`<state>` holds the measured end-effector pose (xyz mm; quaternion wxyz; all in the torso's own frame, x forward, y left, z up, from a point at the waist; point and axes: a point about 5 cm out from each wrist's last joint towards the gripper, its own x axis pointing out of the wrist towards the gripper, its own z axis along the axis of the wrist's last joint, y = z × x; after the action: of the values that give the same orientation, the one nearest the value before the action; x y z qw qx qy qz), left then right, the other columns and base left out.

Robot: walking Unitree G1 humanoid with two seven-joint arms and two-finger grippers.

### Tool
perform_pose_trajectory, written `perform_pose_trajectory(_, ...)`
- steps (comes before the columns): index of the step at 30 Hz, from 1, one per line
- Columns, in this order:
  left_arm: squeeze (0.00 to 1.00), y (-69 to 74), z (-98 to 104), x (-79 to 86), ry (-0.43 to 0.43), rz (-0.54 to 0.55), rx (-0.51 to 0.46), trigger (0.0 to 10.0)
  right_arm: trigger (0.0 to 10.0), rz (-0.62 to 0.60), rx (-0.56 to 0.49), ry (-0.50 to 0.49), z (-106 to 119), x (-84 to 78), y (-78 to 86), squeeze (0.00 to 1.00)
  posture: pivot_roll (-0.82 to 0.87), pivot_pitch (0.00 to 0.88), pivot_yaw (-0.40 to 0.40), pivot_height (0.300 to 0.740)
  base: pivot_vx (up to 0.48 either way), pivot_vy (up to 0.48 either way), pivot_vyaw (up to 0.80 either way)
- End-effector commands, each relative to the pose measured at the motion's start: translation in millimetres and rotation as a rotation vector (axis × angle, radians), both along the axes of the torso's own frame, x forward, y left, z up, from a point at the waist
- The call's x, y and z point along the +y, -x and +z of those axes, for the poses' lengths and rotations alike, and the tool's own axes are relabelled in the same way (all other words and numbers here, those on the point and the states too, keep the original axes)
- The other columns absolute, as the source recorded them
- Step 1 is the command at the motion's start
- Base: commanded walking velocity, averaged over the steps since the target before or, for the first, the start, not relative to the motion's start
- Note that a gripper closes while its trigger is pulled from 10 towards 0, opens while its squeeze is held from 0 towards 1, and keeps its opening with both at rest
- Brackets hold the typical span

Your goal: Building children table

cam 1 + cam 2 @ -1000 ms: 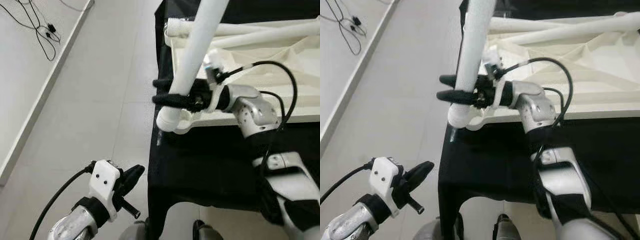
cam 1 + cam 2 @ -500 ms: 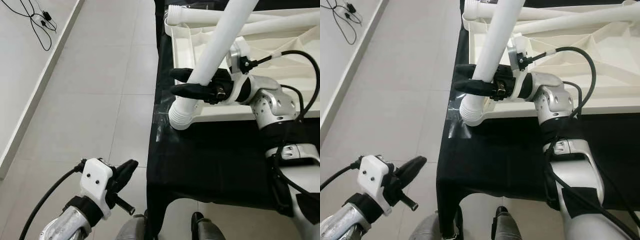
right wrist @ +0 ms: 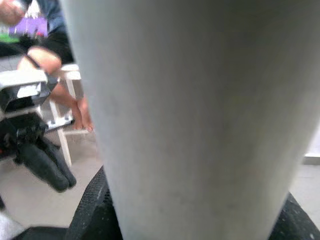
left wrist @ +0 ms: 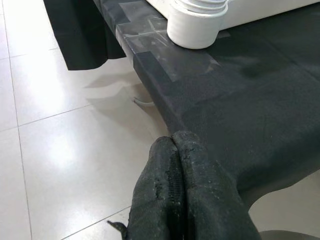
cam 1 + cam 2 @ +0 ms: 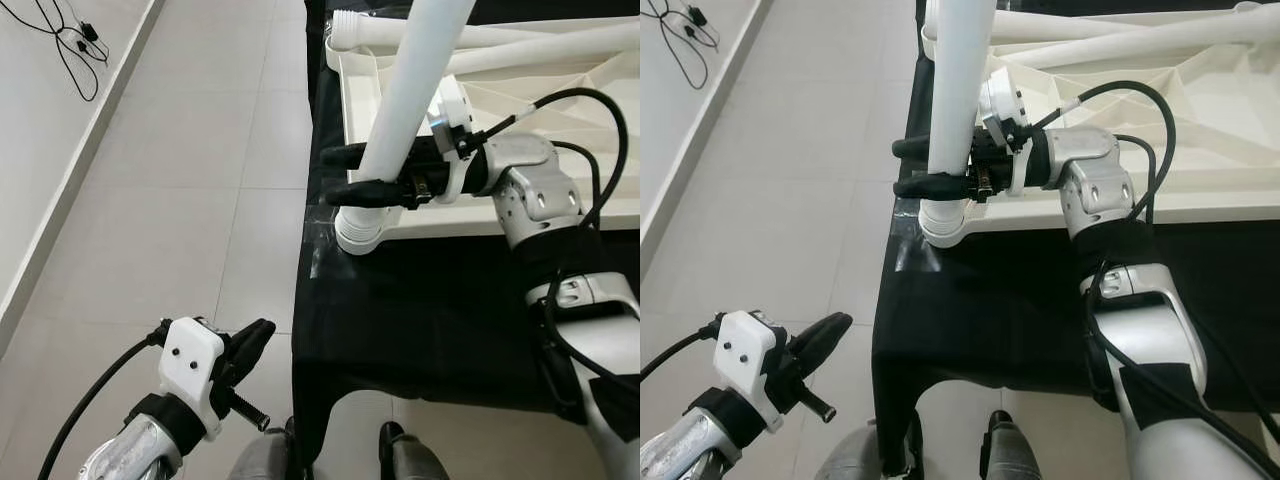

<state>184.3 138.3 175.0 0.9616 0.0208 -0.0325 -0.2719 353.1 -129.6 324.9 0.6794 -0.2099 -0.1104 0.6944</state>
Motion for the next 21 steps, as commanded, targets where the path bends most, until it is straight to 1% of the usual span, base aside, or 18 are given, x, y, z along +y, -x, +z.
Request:
perform_pose_trajectory(1, 0.0, 3.6, -3.7, 0.9, -0.018, 0.007, 0.023, 10.0, 10.0, 0.016, 0.085, 0.171, -31.9, 4.3, -0.9, 0.0, 0.11, 0.429, 0.062, 0.74, 0.0, 0.0, 0.0)
perform_pose_trajectory(3, 0.0, 3.6, -3.8, 0.8, -0.017, 0.007, 0.023, 10.0, 10.0, 0.025, 0.08, 0.187, -32.5, 5.7, 0.2, 0.0, 0.11, 0.429, 0.062, 0.74, 0.0, 0.0, 0.0)
perform_pose_trajectory(4, 0.0, 3.5, -3.9, 0.6, -0.015, 0.006, 0.024, 10.0, 10.0, 0.041, 0.063, 0.23, -32.8, 9.9, 1.6, 0.0, 0.1, 0.43, 0.061, 0.74, 0.0, 0.0, 0.0)
perform_pose_trajectory(6, 0.0, 3.4, -4.1, 0.3, -0.014, 0.005, 0.024, 10.0, 10.0, 0.054, 0.056, 0.246, -31.6, 12.1, 2.5, 0.0, 0.1, 0.429, 0.058, 0.74, 0.0, 0.0, 0.0)
perform_pose_trajectory(7, 0.0, 3.3, -4.6, 0.0, -0.011, 0.005, 0.026, 10.0, 10.0, 0.077, 0.039, 0.265, -27.9, 16.7, 4.1, 0.0, 0.1, 0.427, 0.056, 0.74, 0.0, 0.0, 0.0)
perform_pose_trajectory(11, 0.0, 3.3, -5.0, -0.3, -0.009, 0.006, 0.027, 10.0, 10.0, 0.091, 0.034, 0.259, -24.9, 19.9, 4.8, 0.0, 0.1, 0.423, 0.052, 0.74, 0.0, 0.0, 0.0)
perform_pose_trajectory(14, 0.0, 3.1, -5.6, -0.9, -0.006, 0.008, 0.026, 10.0, 10.0, 0.11, 0.055, 0.217, -18.2, 25.8, 4.8, 0.0, 0.09, 0.417, 0.046, 0.74, 0.0, 0.0, 0.0)
perform_pose_trajectory(15, 0.0, 3.1, -5.6, -0.9, -0.006, 0.008, 0.026, 10.0, 10.0, 0.11, 0.055, 0.217, -18.2, 25.8, 4.8, 0.0, 0.09, 0.417, 0.046, 0.74, 0.0, 0.0, 0.0)
perform_pose_trajectory(16, 0.0, 3.1, -5.9, -1.2, -0.005, 0.009, 0.026, 10.0, 10.0, 0.073, 0.078, 0.158, -14.5, 29.6, 0.6, 0.0, 0.09, 0.413, 0.043, 0.74, 0.0, 0.0, 0.0)
perform_pose_trajectory(18, 0.0, 3.0, -6.3, -1.6, -0.003, 0.01, 0.026, 10.0, 10.0, 0.002, 0.11, 0.089, -12.2, 34.2, -6.2, 0.0, 0.09, 0.41, 0.04, 0.74, 0.0, 0.0, 0.0)
perform_pose_trajectory(19, 0.0, 3.0, -6.3, -1.6, -0.003, 0.01, 0.026, 10.0, 10.0, 0.002, 0.11, 0.089, -12.2, 34.2, -6.2, 0.0, 0.09, 0.41, 0.04, 0.74, 0.0, 0.0, 0.0)
perform_pose_trajectory(20, 0.0, 2.8, -6.7, -1.9, -0.001, 0.011, 0.026, 10.0, 10.0, -0.078, 0.137, 0.052, -14.6, 35.8, -12.1, 0.0, 0.08, 0.405, 0.037, 0.74, 0.0, 0.0, 0.0)
perform_pose_trajectory(21, 0.0, 2.8, -6.7, -1.9, -0.001, 0.011, 0.026, 10.0, 10.0, -0.078, 0.137, 0.052, -14.6, 35.8, -12.1, 0.0, 0.08, 0.405, 0.037, 0.74, 0.0, 0.0, 0.0)
